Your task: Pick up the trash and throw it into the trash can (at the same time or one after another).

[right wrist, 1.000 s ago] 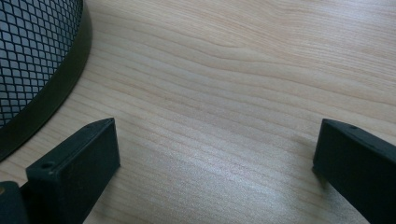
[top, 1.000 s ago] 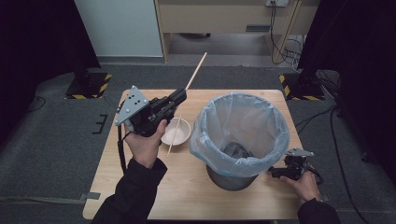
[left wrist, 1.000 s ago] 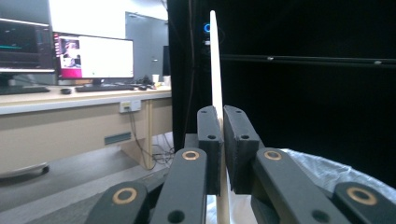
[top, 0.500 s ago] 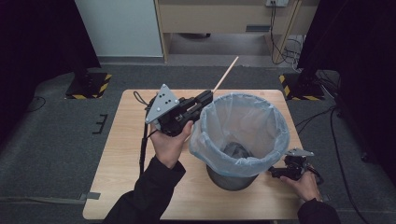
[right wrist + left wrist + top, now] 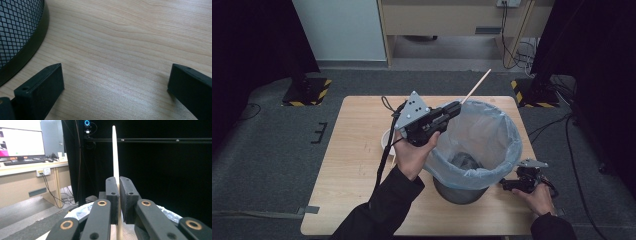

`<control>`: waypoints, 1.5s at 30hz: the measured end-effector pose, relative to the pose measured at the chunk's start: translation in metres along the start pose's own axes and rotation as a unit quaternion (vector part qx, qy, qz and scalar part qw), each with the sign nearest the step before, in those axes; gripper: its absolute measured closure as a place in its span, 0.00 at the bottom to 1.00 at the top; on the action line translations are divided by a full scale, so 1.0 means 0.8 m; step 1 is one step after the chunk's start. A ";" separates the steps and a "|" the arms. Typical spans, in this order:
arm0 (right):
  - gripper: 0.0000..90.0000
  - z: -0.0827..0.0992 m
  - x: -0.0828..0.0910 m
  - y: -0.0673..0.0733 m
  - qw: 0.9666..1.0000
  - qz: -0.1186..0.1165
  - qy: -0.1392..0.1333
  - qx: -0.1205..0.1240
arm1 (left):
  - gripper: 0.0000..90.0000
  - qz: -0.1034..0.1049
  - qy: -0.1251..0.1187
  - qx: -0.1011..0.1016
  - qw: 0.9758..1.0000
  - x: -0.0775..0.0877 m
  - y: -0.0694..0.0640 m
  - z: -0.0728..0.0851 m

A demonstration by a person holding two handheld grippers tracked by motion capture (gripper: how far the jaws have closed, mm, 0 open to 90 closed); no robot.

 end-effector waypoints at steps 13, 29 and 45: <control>0.01 0.000 0.000 0.000 1.000 0.000 0.000 0.000 | 0.75 0.009 0.021 0.013 1.000 0.014 0.016 0.011; 0.01 0.000 0.000 0.000 1.000 0.000 0.000 0.000 | 0.61 -0.097 0.063 -0.018 0.993 0.113 0.108 0.029; 0.01 0.000 0.000 0.000 1.000 0.000 0.000 0.000 | 0.54 -0.181 0.169 -0.007 0.969 0.151 0.178 0.147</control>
Point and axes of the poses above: each handheld gripper's, and its own axes: x roughly backward along the jaws, z roughly out of its underside, y roughly to its left, the point moved 9 cm from there along -x, roughly forward along the jaws, and after that the axes turned 15 degrees about -y, right-handed, at the moved point
